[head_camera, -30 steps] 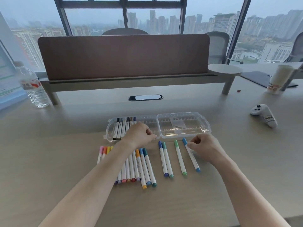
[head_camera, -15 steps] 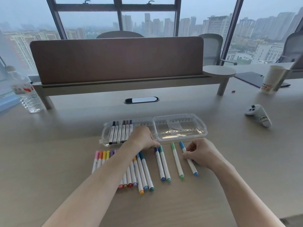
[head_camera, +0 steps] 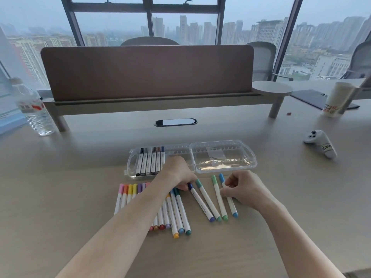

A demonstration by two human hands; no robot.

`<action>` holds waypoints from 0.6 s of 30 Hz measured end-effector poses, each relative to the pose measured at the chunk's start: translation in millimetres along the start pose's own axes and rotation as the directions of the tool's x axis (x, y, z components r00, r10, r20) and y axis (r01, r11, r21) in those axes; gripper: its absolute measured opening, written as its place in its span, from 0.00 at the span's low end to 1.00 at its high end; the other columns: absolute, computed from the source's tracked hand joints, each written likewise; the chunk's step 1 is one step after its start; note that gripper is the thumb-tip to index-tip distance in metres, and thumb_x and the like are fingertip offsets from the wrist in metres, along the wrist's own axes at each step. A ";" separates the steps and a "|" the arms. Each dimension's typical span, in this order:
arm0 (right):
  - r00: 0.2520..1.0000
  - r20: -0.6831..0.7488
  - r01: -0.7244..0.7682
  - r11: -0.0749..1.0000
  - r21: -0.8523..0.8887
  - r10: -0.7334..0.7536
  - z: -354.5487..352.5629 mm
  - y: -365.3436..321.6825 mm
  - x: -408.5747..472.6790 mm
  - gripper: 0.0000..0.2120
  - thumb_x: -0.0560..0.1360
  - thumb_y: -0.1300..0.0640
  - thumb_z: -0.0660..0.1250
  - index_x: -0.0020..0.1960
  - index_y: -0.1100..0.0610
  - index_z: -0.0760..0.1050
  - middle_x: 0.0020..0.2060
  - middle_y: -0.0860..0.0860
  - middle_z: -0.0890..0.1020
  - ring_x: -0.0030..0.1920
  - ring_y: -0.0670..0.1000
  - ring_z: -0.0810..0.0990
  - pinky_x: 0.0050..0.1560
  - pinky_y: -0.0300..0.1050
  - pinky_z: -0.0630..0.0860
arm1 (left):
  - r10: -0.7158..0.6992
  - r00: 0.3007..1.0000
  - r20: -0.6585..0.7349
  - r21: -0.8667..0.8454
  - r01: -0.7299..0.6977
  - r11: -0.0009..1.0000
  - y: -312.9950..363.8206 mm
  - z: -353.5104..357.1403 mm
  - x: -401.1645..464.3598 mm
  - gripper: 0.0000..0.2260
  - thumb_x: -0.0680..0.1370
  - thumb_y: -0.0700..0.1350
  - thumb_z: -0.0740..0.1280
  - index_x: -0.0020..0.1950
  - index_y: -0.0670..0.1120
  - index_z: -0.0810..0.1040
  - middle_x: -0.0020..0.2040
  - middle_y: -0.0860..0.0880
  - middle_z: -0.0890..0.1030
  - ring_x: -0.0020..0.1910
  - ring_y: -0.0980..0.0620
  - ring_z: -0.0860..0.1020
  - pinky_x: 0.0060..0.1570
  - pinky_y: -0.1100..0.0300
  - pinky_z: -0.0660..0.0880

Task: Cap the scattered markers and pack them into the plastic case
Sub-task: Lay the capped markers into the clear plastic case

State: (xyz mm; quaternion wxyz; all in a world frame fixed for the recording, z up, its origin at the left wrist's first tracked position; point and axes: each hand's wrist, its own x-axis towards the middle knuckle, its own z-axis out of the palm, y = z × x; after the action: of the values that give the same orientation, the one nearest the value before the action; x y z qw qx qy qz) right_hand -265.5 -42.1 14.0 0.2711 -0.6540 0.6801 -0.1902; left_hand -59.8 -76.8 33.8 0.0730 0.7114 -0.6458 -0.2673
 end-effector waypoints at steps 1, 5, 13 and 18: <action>1.000 -0.006 0.012 1.000 -0.002 -0.012 0.1 -1.4 -0.6 0.08 0.67 0.52 0.78 0.42 0.51 0.80 0.38 0.47 0.81 0.38 0.45 0.78 0.35 0.37 0.72 | -0.008 1.000 -0.005 -0.010 0.007 1.000 0.3 -0.8 -1.4 0.05 0.72 0.44 0.72 0.39 0.44 0.81 0.34 0.49 0.83 0.31 0.53 0.81 0.34 0.61 0.78; 0.997 -0.022 0.074 0.997 0.011 -0.073 0.6 -9.4 -3.6 0.05 0.68 0.58 0.75 0.37 0.52 0.79 0.34 0.46 0.80 0.34 0.43 0.76 0.35 0.34 0.71 | -0.012 1.000 0.002 -0.026 0.012 1.000 2.1 -5.0 -3.9 0.06 0.74 0.43 0.73 0.39 0.44 0.78 0.31 0.52 0.78 0.28 0.57 0.76 0.24 0.68 0.71; 0.986 0.060 0.156 0.988 -0.018 -0.155 9.7 -27.5 -12.0 0.05 0.69 0.55 0.73 0.35 0.51 0.80 0.32 0.46 0.82 0.31 0.43 0.76 0.32 0.36 0.74 | -0.049 0.998 0.030 -0.169 0.054 0.984 -4.7 -5.0 -1.7 0.06 0.69 0.41 0.75 0.42 0.40 0.86 0.39 0.46 0.87 0.40 0.50 0.86 0.49 0.54 0.84; 0.973 0.115 0.202 0.979 -0.001 -0.200 13.8 -39.0 -18.5 0.08 0.71 0.53 0.71 0.33 0.50 0.79 0.29 0.46 0.80 0.25 0.41 0.71 0.28 0.35 0.71 | -0.106 0.994 0.019 -0.299 0.107 0.948 -12.6 -19.0 0.6 0.02 0.71 0.38 0.72 0.39 0.40 0.83 0.30 0.47 0.84 0.30 0.53 0.84 0.36 0.63 0.81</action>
State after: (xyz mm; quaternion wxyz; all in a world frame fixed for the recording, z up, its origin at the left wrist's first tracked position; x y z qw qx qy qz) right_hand -226.4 -25.3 29.4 0.2846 -0.7310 0.5951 -0.1746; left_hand -39.7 -80.1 44.0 0.1646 0.7256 -0.5587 -0.3664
